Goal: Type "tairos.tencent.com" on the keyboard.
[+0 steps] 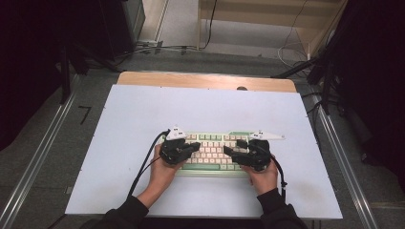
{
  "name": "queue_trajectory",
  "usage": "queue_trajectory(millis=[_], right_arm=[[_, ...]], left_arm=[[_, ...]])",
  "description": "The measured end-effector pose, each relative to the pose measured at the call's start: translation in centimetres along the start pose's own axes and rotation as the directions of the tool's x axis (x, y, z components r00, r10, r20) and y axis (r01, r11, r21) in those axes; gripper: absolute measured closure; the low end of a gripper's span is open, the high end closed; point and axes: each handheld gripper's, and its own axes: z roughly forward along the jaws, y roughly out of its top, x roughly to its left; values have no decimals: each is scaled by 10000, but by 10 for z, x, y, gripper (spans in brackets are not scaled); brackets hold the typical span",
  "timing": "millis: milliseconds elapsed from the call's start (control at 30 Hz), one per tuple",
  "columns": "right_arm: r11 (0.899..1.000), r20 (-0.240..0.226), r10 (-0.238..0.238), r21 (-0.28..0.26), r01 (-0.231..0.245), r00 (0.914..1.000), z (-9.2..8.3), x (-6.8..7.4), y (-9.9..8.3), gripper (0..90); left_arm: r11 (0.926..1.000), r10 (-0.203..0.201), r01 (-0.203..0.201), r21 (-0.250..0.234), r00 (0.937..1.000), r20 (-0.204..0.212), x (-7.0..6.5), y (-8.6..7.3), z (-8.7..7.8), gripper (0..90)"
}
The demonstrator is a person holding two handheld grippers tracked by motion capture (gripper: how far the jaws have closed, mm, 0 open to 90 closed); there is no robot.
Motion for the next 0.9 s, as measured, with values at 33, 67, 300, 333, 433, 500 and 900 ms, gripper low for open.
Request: queue_trajectory(millis=[33, 67, 300, 333, 433, 500, 900], right_arm=[[10000, -4, -7, -5, 7, 10000, 0, 0, 0, 309], [10000, -5, -17, -6, 17, 10000, 0, 0, 0, 309], [10000, 7, -13, 21, 13, 10000, 1, 0, 0, 309], [10000, 12, -22, 28, 22, 10000, 1, 0, 0, 309], [10000, 26, -34, 34, 33, 10000, 1, 0, 0, 310], [10000, 31, -27, 39, 26, 10000, 1, 0, 0, 311], [10000, 46, -46, -8, 46, 10000, 0, 0, 0, 311]], left_arm=[[10000, -36, 36, 38, 10000, -31, 0, 0, 1, 900], [10000, -9, 10, 98, 10000, -73, 0, 0, 2, 900], [9994, 49, -38, 348, 9995, -307, 1, -1, 6, 900], [9991, 104, -89, 418, 9992, -374, 0, -1, 7, 900], [9958, 453, -398, 823, 9968, -654, -2, -1, 11, 900], [9948, 499, -433, 920, 9962, -710, -3, 0, 12, 900], [9953, -630, 588, -770, 9966, -535, 8, 9, -18, 499]])
